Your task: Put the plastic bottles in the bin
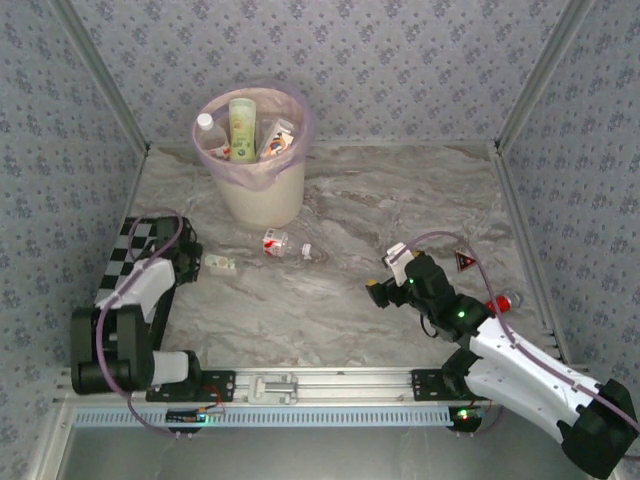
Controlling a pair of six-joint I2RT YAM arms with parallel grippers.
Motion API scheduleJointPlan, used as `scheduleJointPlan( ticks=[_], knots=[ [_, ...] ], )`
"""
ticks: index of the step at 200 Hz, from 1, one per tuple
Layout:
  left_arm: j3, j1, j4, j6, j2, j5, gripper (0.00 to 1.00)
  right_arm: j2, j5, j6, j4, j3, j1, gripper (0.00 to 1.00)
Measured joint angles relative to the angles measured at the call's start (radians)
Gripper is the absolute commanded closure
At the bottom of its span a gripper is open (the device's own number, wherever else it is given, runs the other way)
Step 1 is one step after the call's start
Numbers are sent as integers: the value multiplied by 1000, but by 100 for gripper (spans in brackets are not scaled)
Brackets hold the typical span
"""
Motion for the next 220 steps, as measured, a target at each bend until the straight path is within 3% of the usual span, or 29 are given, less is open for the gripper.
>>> scheduleJointPlan(
  ticks=[38,71,112,181,220],
  knots=[
    [220,-2,-95,97,-190,-26,70,49,-11,0,21,0,-6,0],
    [478,-58,-138,231,-167,-21,75,90,-22,0,42,4,-4,0],
    [924,-203,-150,529,47,-22,86,96,-17,5,45,28,21,0],
    [1414,-233,-162,899,545,41,92,22,34,34,6,28,75,0],
    [1728,-274,-325,1059,822,11,94,-3,60,35,-3,28,81,0]
  ],
)
